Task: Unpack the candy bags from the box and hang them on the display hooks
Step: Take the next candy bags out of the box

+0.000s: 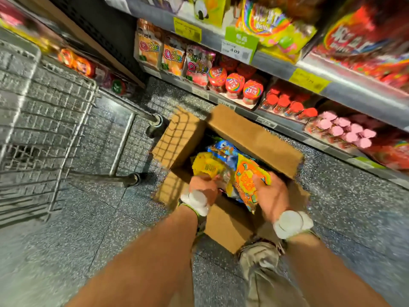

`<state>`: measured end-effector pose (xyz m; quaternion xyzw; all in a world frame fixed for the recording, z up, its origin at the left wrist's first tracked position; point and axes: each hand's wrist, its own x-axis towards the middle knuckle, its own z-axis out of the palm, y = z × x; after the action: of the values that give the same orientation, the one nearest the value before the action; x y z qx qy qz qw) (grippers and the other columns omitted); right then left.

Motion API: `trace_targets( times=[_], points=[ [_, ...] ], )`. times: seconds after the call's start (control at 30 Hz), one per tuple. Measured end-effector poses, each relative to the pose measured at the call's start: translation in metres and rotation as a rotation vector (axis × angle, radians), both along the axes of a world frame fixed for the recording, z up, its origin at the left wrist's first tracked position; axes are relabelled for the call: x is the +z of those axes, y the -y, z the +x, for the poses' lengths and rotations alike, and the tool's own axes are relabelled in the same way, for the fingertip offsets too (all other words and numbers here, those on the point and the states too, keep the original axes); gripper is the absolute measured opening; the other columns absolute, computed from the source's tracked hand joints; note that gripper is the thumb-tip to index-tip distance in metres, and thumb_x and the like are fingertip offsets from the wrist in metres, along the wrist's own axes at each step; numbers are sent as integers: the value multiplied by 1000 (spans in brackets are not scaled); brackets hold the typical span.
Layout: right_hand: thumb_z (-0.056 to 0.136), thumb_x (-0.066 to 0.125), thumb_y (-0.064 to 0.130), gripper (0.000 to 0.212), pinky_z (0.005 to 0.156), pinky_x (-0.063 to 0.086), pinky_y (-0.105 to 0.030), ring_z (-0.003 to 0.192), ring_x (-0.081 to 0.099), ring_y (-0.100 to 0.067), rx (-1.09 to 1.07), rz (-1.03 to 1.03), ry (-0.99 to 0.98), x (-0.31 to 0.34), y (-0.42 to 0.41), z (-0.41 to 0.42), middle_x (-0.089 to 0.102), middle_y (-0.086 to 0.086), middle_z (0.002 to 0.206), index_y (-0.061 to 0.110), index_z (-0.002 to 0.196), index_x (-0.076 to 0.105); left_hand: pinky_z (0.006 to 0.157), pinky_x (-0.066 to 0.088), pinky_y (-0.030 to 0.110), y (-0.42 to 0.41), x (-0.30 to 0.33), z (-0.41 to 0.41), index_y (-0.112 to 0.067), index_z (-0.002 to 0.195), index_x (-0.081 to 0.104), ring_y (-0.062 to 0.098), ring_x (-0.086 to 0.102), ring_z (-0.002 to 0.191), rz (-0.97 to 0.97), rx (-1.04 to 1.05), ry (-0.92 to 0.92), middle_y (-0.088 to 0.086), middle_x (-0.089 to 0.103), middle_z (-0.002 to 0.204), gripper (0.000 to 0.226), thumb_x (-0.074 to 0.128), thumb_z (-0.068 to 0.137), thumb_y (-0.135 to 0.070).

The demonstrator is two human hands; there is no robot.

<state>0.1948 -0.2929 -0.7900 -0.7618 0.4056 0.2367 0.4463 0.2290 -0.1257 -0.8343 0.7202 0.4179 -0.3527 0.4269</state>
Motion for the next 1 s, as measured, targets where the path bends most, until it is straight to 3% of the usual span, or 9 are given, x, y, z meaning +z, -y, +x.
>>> trace_targets(
  times=[0.13, 0.27, 0.37, 0.47, 0.6, 0.73, 0.87, 0.93, 1.0],
  points=[
    [97, 59, 37, 43, 104, 44, -46, 122, 58, -34, -138, 104, 3, 46, -2, -4, 65, -13, 127, 7, 127, 62, 71, 55, 31, 4, 64, 3, -22, 47, 59, 26, 68, 71, -27, -224, 93, 12, 69, 70, 42, 74, 82, -40],
    [85, 60, 56, 50, 99, 49, -47, 110, 64, -32, -302, 197, 32, 68, -7, -16, 71, -11, 113, 14, 111, 69, 70, 38, 19, 15, 112, 11, -16, 67, 64, 12, 55, 87, -30, -480, 239, 0, 63, 87, 22, 74, 85, -25],
    [94, 63, 37, 19, 89, 53, -44, 93, 66, -27, -502, 315, 72, 88, -10, -23, 73, -9, 97, 19, 89, 69, 91, 43, 18, 22, 138, 11, -19, 72, 72, 7, 59, 107, -157, -556, 357, -12, 64, 109, 8, 78, 76, -17],
    [87, 65, 39, 24, 93, 53, -57, 96, 69, -34, -572, 380, 99, 114, -10, -30, 76, -10, 99, 21, 101, 73, 87, 44, 15, 30, 167, 12, -26, 63, 63, 8, 59, 109, -226, -660, 375, -16, 61, 112, 24, 82, 73, -17],
    [101, 54, 21, 21, 68, 55, -36, 72, 66, -18, -668, 431, 149, 173, -5, -31, 75, -4, 84, 13, 109, 71, 94, 43, 22, 40, 219, 15, -12, 71, 67, 8, 60, 109, -374, -665, 378, -9, 63, 116, 24, 87, 69, -25],
    [99, 55, 20, 19, 71, 47, -35, 73, 63, -19, -676, 417, 208, 203, 8, -25, 74, -7, 90, 16, 98, 74, 97, 43, 28, 46, 257, 21, -8, 77, 72, 7, 59, 109, -468, -573, 372, -7, 65, 111, 20, 79, 80, -26],
    [84, 69, 35, 27, 88, 51, -47, 90, 68, -30, -645, 439, 270, 237, 26, -16, 74, -18, 105, 13, 98, 75, 71, 45, 20, 54, 303, 24, -8, 74, 65, 6, 56, 68, -458, -531, 502, -3, 60, 80, 20, 77, 82, -22],
    [79, 70, 39, 35, 98, 49, -54, 103, 69, -37, -600, 474, 308, 254, 33, -10, 75, -15, 104, 11, 101, 76, 65, 44, 23, 59, 321, 26, -16, 68, 61, 9, 52, 63, -444, -548, 544, -2, 59, 72, 22, 77, 82, -22],
    [87, 66, 27, 19, 94, 52, -49, 96, 70, -34, -576, 454, 316, 286, 39, -8, 77, -9, 93, 13, 89, 78, 66, 47, 26, 63, 337, 28, -20, 69, 61, 8, 54, 63, -437, -573, 555, -4, 62, 71, 22, 78, 81, -22]
  ],
)
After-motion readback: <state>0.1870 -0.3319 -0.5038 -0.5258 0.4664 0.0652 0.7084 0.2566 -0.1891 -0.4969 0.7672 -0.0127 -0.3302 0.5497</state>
